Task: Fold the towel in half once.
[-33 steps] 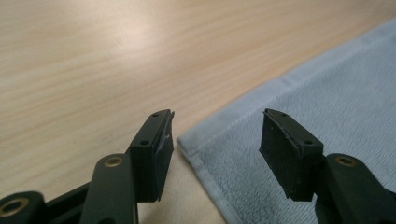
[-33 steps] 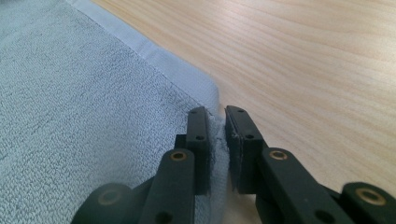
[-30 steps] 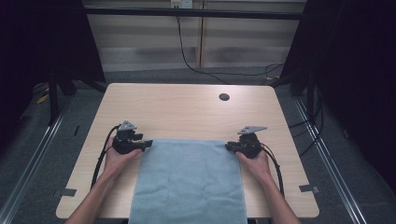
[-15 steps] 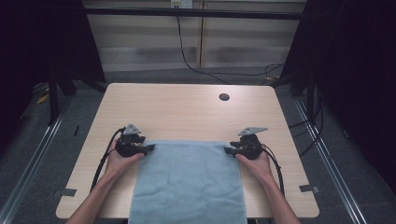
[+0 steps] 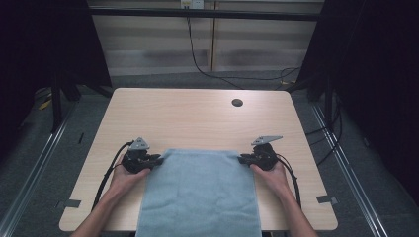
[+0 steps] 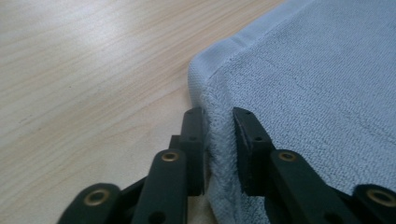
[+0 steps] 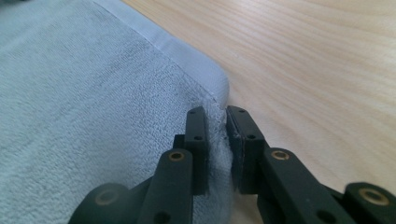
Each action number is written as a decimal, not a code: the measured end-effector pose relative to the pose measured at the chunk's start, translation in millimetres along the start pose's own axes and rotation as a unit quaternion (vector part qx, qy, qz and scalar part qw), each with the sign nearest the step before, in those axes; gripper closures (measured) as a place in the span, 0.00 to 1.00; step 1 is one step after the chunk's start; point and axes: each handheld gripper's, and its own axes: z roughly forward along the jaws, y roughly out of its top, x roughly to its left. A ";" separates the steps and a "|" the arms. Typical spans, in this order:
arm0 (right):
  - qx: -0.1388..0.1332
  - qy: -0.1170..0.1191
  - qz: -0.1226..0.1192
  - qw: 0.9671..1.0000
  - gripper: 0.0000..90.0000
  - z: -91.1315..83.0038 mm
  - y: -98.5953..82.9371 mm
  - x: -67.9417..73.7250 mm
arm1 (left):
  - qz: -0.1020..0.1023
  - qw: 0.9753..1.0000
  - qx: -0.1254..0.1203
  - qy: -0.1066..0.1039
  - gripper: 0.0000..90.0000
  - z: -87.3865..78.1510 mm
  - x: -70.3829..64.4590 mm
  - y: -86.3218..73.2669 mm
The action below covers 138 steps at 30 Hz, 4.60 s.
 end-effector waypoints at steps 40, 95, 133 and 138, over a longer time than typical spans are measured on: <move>-0.189 0.037 0.027 0.981 0.90 -86.5 118.4 -11.4 | -0.022 0.983 -0.184 -0.014 0.90 -76.2 16.9 116.7; -0.014 0.076 0.018 0.997 0.90 -101.1 -82.8 89.5 | -0.016 0.993 0.020 -0.115 0.90 -77.6 -93.2 -61.8; -0.003 -0.029 0.068 0.997 0.91 28.8 39.8 -37.6 | -0.063 0.997 -0.008 0.041 0.90 33.5 59.0 43.3; -0.011 -0.043 0.093 0.995 0.91 40.3 51.8 -44.0 | -0.069 0.996 -0.009 0.061 0.89 36.7 66.4 47.1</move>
